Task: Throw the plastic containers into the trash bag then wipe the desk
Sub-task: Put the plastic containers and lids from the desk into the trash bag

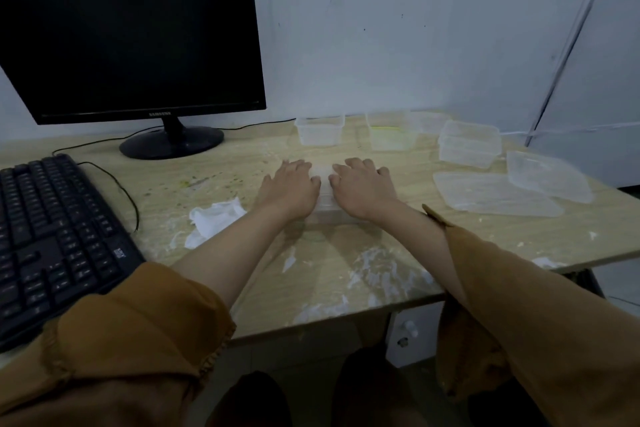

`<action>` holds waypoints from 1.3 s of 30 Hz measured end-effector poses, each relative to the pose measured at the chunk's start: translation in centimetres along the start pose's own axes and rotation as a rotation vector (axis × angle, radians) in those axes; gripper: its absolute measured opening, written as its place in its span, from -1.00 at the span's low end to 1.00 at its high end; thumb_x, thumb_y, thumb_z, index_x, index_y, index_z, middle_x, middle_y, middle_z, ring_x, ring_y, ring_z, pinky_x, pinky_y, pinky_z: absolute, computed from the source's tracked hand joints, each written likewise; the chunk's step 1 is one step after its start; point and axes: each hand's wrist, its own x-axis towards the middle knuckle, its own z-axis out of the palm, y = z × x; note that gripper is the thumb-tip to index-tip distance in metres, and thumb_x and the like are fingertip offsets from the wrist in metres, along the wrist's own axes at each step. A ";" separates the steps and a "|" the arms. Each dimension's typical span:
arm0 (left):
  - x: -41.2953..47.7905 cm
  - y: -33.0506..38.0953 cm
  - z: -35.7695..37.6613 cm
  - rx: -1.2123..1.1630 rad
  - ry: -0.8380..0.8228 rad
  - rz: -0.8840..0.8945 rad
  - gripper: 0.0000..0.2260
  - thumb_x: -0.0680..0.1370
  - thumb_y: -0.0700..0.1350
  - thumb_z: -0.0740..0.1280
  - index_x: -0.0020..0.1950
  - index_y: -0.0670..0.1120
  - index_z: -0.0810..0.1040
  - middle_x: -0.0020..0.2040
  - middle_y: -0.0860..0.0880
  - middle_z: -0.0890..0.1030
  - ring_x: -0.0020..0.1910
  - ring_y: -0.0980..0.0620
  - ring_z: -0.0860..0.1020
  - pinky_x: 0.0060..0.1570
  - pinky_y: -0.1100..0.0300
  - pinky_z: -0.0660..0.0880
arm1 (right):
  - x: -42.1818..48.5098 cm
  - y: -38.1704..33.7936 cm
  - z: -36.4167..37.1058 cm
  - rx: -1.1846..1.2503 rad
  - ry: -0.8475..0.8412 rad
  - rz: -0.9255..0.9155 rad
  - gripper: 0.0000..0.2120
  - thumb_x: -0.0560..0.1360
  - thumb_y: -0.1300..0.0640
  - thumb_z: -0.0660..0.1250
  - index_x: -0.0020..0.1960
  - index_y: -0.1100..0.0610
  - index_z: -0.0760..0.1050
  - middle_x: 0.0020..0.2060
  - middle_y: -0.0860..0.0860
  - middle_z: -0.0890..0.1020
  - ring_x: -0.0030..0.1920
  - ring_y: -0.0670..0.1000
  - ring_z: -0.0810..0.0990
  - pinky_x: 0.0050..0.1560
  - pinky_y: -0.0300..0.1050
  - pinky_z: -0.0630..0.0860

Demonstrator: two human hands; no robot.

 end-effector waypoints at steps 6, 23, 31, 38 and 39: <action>1.6 -0.1 0.1 0.027 -0.061 -0.062 -0.52 0.63 0.03 -0.10 0.54 -0.05 0.04 0.57 0.03 0.01 0.55 -0.01 -0.06 0.45 -0.15 0.04 | 2.2 0.1 0.2 0.053 0.007 -0.003 -0.54 0.62 -0.04 -0.07 0.48 0.03 0.23 0.48 0.08 0.25 0.47 0.12 0.16 0.40 0.14 0.13; 4.6 -0.4 -0.2 0.100 0.013 -0.063 -0.53 0.59 0.11 0.03 0.46 -0.06 0.25 0.46 -0.07 0.26 0.43 -0.13 0.20 0.39 -0.13 0.17 | 6.7 0.4 1.0 0.069 0.009 0.048 -0.46 0.56 -0.16 0.03 0.36 0.18 0.37 0.37 0.12 0.32 0.40 0.15 0.20 0.29 0.25 0.20; 4.5 -0.5 -0.2 -0.131 0.132 -0.251 -0.60 0.56 0.10 0.15 0.36 0.01 0.29 0.39 -0.05 0.30 0.38 -0.13 0.20 0.32 -0.07 0.15 | 6.3 0.8 0.9 0.300 0.025 0.133 -0.57 0.56 -0.20 0.11 0.28 0.04 0.41 0.32 0.03 0.29 0.34 0.13 0.27 0.19 0.22 0.31; 4.1 -1.6 -0.2 -0.741 0.199 -0.535 -0.53 0.61 0.14 -0.06 0.36 -0.10 0.34 0.29 -0.15 0.49 0.22 -0.19 0.47 0.18 -0.01 0.37 | 5.3 1.0 0.7 0.496 0.277 0.115 -0.74 0.58 -0.06 0.14 0.16 -0.01 0.50 0.23 0.00 0.39 0.21 0.10 0.39 -0.07 -0.03 0.34; 3.9 -1.7 -0.1 -0.755 0.227 -0.518 -0.51 0.61 0.15 -0.10 0.32 -0.10 0.40 0.23 -0.14 0.54 0.17 -0.18 0.50 0.17 -0.02 0.39 | 5.1 1.0 0.7 0.527 0.311 0.128 -0.76 0.58 -0.05 0.13 0.13 -0.02 0.50 0.22 -0.01 0.40 0.14 0.08 0.43 -0.10 -0.06 0.31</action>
